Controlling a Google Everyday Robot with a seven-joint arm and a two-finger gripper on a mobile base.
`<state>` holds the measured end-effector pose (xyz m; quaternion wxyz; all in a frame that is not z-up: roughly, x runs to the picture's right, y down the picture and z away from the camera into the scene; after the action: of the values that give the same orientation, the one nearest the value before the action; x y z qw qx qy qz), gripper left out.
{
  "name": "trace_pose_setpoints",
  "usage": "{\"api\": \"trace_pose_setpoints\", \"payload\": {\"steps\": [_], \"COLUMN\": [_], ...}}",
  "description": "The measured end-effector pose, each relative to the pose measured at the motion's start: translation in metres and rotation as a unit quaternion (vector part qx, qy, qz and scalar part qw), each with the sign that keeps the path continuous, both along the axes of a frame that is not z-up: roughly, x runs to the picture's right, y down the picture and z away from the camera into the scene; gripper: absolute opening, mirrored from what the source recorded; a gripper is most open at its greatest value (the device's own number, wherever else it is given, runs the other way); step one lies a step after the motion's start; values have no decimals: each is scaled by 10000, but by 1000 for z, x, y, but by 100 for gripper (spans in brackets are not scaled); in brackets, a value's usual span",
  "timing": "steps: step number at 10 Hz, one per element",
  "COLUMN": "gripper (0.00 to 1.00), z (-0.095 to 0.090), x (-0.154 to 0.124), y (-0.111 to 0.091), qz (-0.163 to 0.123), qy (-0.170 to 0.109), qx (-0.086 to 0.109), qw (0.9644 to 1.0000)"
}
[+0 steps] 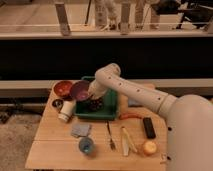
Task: Stack bowls on top of each other
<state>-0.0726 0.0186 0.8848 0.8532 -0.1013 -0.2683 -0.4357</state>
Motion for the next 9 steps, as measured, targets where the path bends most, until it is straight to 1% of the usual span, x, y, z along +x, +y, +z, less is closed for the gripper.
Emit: {"api": "trace_pose_setpoints", "payload": {"steps": [2, 5, 8, 9], "gripper": [0, 0, 0, 0], "z": [5, 9, 15, 16], "x": [2, -8, -12, -13], "y": [-11, -26, -48, -57], "qz": [-62, -151, -58, 0], "qy": [18, -32, -131, -192], "qx": [52, 115, 202, 258], "qw": [10000, 9998, 9997, 9995]}}
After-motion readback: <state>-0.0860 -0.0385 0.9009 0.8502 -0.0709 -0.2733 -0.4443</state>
